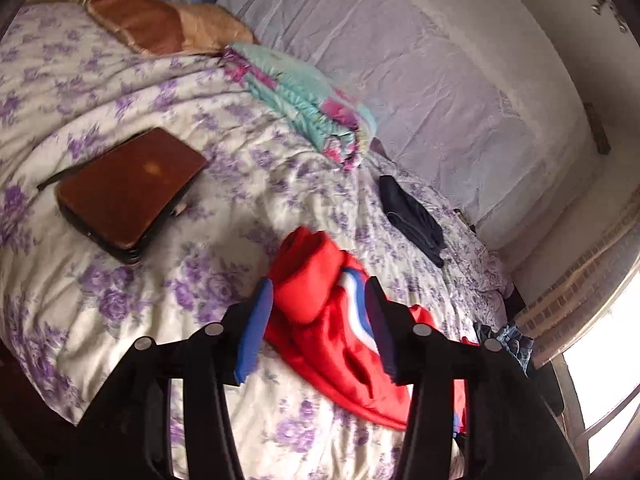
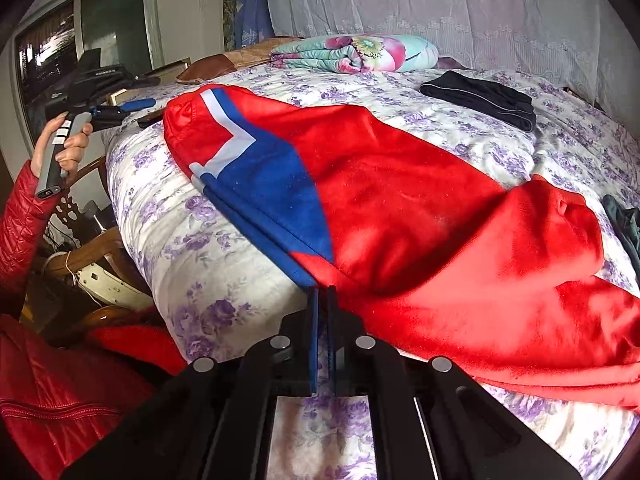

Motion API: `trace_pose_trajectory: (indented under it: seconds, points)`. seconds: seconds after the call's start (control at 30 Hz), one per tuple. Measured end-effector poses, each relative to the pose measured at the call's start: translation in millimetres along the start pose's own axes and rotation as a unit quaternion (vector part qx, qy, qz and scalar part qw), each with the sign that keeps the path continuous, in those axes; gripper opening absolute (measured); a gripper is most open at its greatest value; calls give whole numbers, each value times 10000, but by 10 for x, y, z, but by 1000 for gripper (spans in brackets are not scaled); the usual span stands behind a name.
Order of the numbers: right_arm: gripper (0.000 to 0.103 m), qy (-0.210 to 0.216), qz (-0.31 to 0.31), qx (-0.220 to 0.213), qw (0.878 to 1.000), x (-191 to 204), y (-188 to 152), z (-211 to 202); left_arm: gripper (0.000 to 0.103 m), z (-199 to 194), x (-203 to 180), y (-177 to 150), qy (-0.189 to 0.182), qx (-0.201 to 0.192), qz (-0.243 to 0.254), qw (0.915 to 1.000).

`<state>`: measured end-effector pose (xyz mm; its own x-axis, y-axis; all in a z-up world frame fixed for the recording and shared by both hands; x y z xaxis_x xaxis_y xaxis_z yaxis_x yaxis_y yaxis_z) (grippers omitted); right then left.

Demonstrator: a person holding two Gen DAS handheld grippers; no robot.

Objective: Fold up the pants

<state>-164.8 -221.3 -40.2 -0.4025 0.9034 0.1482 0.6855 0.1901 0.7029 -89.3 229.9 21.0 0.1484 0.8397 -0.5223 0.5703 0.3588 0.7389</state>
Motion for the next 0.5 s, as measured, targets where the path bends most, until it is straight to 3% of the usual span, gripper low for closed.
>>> trace_pose_trajectory:
  seconds: [0.17, 0.23, 0.3, 0.37, 0.43, 0.5]
  points:
    - [4, 253, 390, 61, 9989, -97, -6, -18, 88, 456, -639, -35, -513, 453, 724, 9950]
    - [5, 279, 435, 130, 9986, -106, 7, -81, 91, 787, -716, -200, -506, 793, 805, 9923]
    - [20, 259, 425, 107, 9987, -129, 45, -223, 92, 1149, -642, -377, -314, 1198, 768, 9893]
    - [61, -6, 433, -240, 9988, -192, 139, -446, 96, 1162, -693, -527, -210, 851, 1235, 9885]
    - [70, -340, 630, -597, 9956, -332, 336, -625, 99, 1169, -827, -669, 69, 711, 1976, 9777]
    - [73, -621, 1088, -803, 9889, -549, 595, -673, 98, 1198, -959, -806, 441, 659, 2631, 9615]
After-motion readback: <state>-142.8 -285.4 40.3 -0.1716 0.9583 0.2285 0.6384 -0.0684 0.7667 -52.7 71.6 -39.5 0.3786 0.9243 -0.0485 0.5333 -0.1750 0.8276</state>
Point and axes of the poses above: each gripper's, at about its wrist camera, not at the fingertips, and z roughly the way its jaws point, x to its left, y to its top, the point moved 1 cm from there along z, roughly the way its jaws point, and after that the axes turned 9 degrees about z, right-handed, at the moved point
